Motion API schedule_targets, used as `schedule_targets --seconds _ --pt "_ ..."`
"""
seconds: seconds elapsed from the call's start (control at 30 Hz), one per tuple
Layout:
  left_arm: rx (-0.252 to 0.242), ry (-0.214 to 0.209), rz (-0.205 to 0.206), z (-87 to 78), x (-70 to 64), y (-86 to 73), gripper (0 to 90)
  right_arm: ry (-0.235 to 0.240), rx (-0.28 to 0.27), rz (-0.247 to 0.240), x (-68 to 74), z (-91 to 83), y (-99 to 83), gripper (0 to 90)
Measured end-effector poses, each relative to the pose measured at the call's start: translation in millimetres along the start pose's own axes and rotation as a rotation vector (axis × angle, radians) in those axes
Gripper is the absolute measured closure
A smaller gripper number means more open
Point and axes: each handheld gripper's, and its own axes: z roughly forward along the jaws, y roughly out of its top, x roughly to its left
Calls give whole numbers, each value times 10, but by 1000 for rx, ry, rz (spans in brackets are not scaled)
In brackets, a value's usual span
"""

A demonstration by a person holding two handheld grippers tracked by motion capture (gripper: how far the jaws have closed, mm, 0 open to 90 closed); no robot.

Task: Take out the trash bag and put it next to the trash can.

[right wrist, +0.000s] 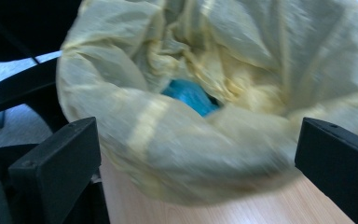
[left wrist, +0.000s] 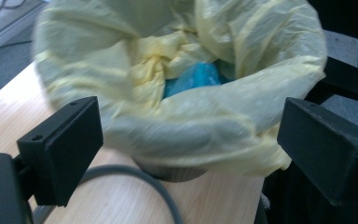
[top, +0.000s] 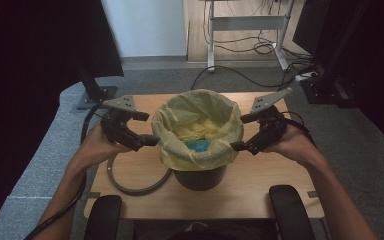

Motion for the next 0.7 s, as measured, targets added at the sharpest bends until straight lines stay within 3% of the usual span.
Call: schedule_targets --seconds 0.13,0.4,0.53,0.6,0.7 --pt "21 -28 48 137 -104 87 61 39 9 -42 92 86 100 20" --pt "56 -93 98 369 -238 131 73 139 52 -107 236 295 200 138" --pt "84 -91 89 429 -247 84 190 138 82 -122 250 394 187 215" --pt "76 -127 87 424 -241 47 253 151 100 -128 250 417 174 293" --pt "48 -134 84 388 -245 12 343 194 95 -146 260 395 174 461"
